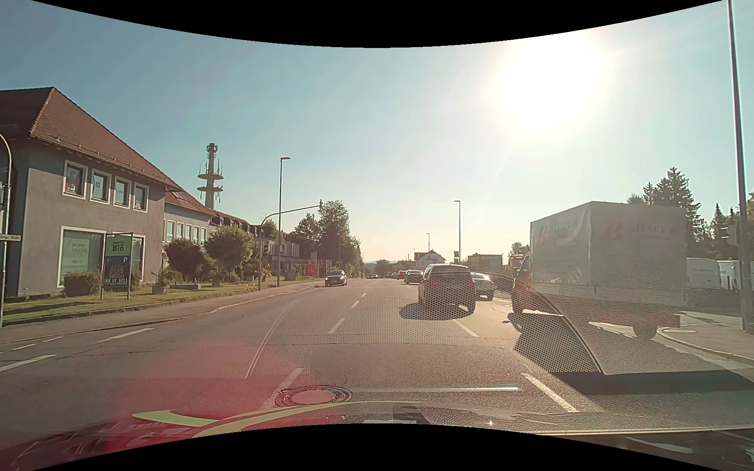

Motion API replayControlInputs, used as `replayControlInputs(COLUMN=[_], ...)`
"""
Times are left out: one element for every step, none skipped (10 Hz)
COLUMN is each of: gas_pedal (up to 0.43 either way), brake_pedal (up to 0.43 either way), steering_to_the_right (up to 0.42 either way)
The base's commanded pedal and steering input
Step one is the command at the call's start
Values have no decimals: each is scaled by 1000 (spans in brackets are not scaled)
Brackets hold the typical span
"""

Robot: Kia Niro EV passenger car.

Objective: Follow the waypoints while adhering to traffic rules and regulations

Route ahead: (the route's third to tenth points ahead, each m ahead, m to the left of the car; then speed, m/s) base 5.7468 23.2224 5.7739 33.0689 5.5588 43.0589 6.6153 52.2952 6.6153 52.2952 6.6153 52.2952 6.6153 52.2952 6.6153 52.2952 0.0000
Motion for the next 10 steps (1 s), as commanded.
replayControlInputs(gas_pedal=[0,0,0,0,0,0,0,0,0,0], brake_pedal=[244,244,244,244,244,244,244,244,238,238], steering_to_the_right=[-8,-8,-8,-8,-8,-8,-8,-8,-8,-8])
